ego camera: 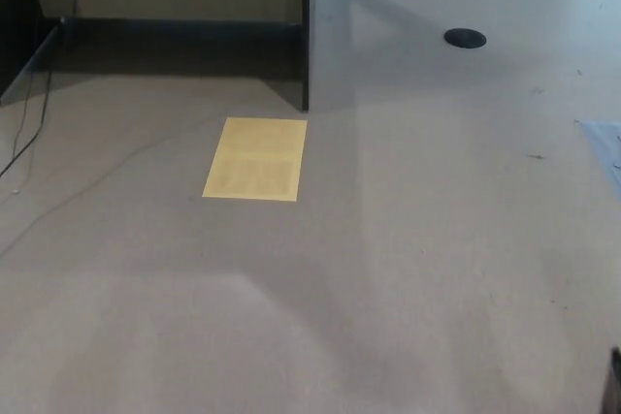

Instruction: A person is holding a plastic bag and the robot extends its left hand to grab the bag by hooking its thumb into the holes at the top and brings its hand down by its side. Then it extends its arm again to hand the plastic bag back to the person.

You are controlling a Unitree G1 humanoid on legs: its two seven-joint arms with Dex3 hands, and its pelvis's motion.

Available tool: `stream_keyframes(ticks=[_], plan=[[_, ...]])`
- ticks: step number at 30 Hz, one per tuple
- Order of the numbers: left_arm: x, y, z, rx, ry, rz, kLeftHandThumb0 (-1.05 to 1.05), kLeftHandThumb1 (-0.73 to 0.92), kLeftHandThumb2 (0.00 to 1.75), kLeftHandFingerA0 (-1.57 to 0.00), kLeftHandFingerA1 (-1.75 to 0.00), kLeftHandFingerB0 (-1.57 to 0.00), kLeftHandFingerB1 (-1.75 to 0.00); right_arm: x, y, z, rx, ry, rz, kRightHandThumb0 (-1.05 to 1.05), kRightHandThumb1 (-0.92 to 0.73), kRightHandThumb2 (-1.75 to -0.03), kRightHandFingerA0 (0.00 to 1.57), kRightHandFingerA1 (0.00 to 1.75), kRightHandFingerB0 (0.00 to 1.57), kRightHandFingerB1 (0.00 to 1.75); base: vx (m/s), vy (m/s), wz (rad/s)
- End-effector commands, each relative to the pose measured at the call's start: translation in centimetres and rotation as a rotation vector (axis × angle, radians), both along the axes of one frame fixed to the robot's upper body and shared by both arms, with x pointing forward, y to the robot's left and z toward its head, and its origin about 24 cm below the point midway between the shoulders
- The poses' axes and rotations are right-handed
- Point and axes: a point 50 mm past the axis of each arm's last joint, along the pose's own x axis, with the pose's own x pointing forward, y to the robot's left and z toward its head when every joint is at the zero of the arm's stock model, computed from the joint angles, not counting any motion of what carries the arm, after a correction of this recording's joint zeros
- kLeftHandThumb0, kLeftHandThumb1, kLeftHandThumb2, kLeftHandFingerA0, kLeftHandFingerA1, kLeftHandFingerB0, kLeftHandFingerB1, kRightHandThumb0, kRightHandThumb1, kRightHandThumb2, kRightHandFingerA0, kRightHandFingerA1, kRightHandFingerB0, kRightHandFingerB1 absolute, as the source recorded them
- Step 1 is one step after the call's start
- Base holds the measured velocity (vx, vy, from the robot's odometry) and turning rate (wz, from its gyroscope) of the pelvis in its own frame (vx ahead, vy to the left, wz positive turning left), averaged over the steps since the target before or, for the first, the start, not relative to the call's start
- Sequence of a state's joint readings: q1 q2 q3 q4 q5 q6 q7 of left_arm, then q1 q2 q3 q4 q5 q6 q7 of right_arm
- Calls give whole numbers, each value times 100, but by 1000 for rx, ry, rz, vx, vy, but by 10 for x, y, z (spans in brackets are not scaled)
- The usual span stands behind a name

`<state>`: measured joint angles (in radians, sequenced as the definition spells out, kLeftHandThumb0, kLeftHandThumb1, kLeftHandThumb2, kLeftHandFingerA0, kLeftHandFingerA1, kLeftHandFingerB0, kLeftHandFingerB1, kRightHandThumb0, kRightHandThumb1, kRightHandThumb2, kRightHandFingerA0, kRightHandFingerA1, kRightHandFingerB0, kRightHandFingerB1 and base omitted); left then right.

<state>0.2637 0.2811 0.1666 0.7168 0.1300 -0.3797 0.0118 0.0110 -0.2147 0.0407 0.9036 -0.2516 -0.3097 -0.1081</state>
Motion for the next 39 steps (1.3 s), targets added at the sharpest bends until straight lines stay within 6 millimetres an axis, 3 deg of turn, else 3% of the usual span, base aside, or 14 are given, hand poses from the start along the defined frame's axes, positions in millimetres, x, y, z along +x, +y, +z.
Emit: stream_keyframes(ticks=[1,12,18,21,24,27,28,32,34,38,39], plan=[[3,12,33,53,-266,-65,-26,58,58,-55,-41,-49,-36,8,-8,21,-65,-219,79,-17,-59,-57,81,52,59,41,0,0,0],[-7,11,29,63,-290,-53,-22,54,57,-58,-42,-53,-37,-3,-9,15,-42,-214,69,-25,-62,-58,81,56,49,39,0,0,0],[-12,12,27,61,-278,-36,-24,54,57,-52,-41,-51,-36,-5,-10,14,-42,-214,64,-31,-62,-58,78,52,46,37,0,0,0],[-16,10,26,74,-285,-37,-24,53,56,-51,-39,-46,-35,-8,-10,13,-34,-215,58,-32,-62,-58,74,51,44,36,0,0,0],[-17,6,30,113,-326,-66,-27,53,57,-40,-35,-36,-33,-8,-10,13,-37,-208,67,-31,-63,-58,75,50,43,36,0,0,0],[-11,-1,43,166,-443,-122,-23,51,55,-33,-35,-36,-32,-6,-9,14,-34,-224,70,-30,-63,-58,75,51,44,36,0,0,0],[-1,-10,60,192,-567,-173,-28,49,60,-29,-38,-29,-34,-7,-10,14,-36,-225,66,-30,-62,-58,75,51,44,36,0,0,0],[14,-28,90,181,-748,-232,-28,46,60,-27,-37,-29,-35,-8,-10,13,-32,-223,58,-29,-62,-58,74,51,44,36,0,0,0],[29,-46,127,218,-904,-320,-32,47,62,-25,-38,-27,-35,-9,-9,13,-29,-221,55,-30,-62,-58,75,51,44,36,0,0,0],[40,-60,160,277,-1041,-369,-31,46,61,-25,-41,-29,-34,-9,-9,12,-38,-216,59,-29,-63,-58,75,50,44,36,0,0,0],[47,-69,182,307,-1130,-393,-32,45,60,-26,-41,-30,-34,-9,-10,12,-40,-219,56,-29,-62,-58,75,50,45,36,0,0,0]])
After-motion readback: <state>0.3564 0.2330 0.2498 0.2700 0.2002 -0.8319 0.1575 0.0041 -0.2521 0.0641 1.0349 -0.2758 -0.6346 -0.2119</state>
